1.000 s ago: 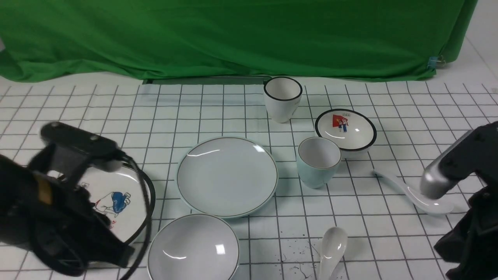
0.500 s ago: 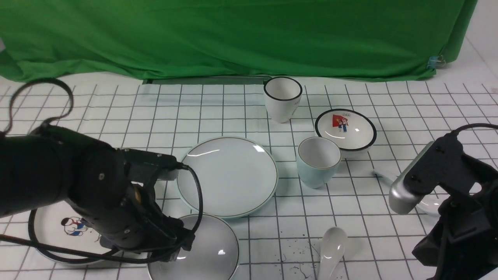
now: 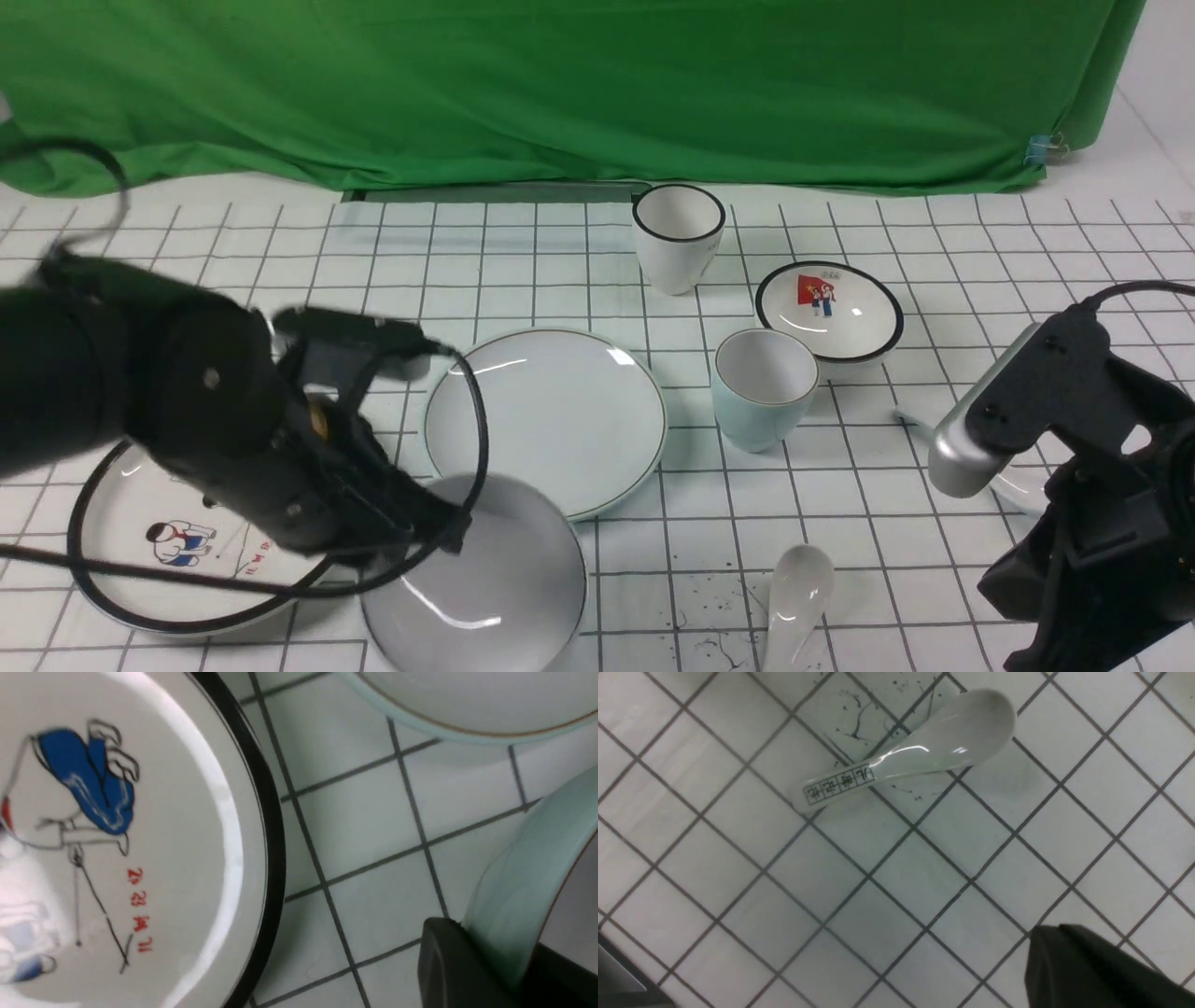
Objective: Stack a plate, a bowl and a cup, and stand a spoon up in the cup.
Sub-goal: Use the left arm to grab a blue rice bowl, then use the left arm to put the blue rice bowl into the blue large plate in the middle
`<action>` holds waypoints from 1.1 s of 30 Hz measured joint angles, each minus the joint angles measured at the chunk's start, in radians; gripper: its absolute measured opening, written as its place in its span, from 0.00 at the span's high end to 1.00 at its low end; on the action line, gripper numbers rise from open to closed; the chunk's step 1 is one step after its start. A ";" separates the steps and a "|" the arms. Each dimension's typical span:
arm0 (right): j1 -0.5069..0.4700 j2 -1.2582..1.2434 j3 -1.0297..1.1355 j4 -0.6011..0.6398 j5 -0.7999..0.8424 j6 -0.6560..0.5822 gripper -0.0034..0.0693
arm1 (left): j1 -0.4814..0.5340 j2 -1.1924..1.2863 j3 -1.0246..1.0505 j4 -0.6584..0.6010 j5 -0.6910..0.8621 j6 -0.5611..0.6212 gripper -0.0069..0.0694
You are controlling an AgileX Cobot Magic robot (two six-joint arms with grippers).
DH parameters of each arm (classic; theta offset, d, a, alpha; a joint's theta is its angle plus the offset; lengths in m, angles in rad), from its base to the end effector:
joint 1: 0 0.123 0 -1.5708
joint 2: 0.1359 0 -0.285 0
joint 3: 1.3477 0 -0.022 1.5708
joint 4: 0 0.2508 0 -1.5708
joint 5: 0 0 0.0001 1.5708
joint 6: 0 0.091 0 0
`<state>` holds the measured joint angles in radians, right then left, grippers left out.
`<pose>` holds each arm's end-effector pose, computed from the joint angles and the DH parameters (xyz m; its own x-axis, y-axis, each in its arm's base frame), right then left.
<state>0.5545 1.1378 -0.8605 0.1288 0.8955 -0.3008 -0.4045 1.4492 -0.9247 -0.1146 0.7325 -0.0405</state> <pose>0.1733 0.1181 0.2898 -0.6093 -0.6327 -0.4780 -0.7141 0.6999 -0.0162 0.2512 -0.1151 0.2382 -0.8912 0.2454 -0.3814 0.3106 0.9430 -0.1191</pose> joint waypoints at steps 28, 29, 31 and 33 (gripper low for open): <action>0.000 0.000 -0.028 0.000 -0.039 0.018 0.92 | 0.154 0.510 -0.497 -0.219 0.003 0.252 0.91; 0.000 0.000 -0.028 0.000 -0.040 0.021 0.92 | 0.154 0.510 -0.497 -0.215 0.003 0.252 0.90; 0.000 0.001 -0.038 0.000 -0.041 0.037 0.92 | 0.154 0.510 -0.499 -0.200 0.000 0.252 0.85; 0.000 0.005 -0.052 0.000 -0.041 0.042 0.91 | 0.154 0.510 -0.500 -0.192 0.000 0.252 0.79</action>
<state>0.5545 1.1425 -0.9129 0.1288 0.8545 -0.2584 -0.2509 1.9593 -1.4251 -0.3065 0.7322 0.2110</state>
